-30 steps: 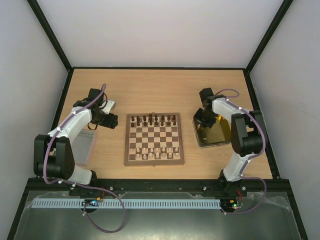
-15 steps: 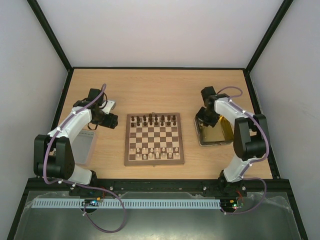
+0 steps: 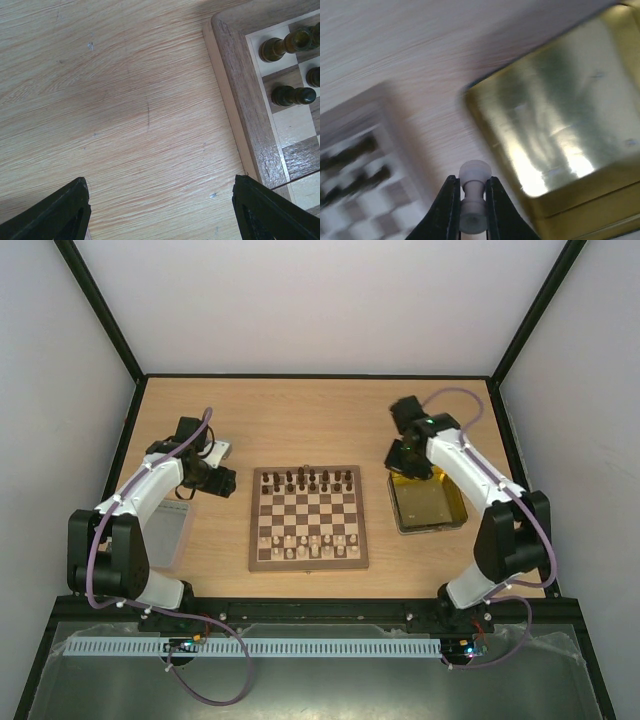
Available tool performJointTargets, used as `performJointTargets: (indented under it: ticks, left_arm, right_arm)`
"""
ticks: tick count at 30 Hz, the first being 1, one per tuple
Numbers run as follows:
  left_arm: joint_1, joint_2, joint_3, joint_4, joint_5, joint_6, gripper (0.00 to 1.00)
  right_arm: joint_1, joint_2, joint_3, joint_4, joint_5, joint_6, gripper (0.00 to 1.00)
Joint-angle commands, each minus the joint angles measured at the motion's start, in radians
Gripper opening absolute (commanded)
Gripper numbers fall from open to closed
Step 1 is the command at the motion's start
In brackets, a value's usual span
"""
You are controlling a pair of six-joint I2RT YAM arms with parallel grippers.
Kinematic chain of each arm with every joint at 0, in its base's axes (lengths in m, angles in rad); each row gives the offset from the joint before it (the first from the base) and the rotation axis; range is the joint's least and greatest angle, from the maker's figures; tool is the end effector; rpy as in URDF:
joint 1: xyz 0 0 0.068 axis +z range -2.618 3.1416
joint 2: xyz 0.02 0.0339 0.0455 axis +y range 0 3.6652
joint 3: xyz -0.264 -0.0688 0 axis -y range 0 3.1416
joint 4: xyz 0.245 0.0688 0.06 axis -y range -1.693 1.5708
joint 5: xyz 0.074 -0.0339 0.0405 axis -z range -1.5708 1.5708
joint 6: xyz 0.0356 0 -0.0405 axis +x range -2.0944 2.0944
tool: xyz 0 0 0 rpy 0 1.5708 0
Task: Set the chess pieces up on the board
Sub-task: Place the chess piece on the chessboard.
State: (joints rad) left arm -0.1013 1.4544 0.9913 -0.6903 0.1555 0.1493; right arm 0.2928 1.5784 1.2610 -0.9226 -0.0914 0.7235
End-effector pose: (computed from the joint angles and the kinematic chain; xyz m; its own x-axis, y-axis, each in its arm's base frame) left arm 0.2776 -0.0338 0.2201 -0.8752 0.2367 -0.4219 0.2958 0.9519 -0.0797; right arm 0.2950 0.0923 0.2545 -0.8878 0.4209 -0.1863 0.3628 0.8889 0.2797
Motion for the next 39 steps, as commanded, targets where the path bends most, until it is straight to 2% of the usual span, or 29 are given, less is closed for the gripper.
performJointTargets:
  ticks: [1,6,10,14,25,39]
  left_arm:
    - [0.006,-0.021,-0.001,-0.017,0.010,0.003,0.78]
    - [0.006,-0.009,0.004,-0.017,0.013,0.003,0.78]
    - [0.006,-0.009,0.004,-0.017,0.013,0.003,0.78]
    - [0.005,-0.008,0.007,-0.018,0.012,0.002,0.78]
    - [0.005,-0.016,0.006,-0.016,0.001,-0.003,0.78]
    - [0.005,-0.037,-0.001,-0.011,-0.004,-0.008,0.79]
  right_arm:
    - [0.280,0.026,0.260,-0.196,0.062,-0.010,0.02]
    - [0.559,0.141,0.457,-0.267,0.008,0.052,0.02]
    - [0.776,0.314,0.654,-0.353,0.034,0.044,0.02]
    - [0.893,0.435,0.783,-0.365,-0.005,0.037,0.02]
    - [0.959,0.539,0.802,-0.364,-0.032,0.021,0.02]
    - [0.967,0.619,0.790,-0.320,-0.042,0.027,0.02]
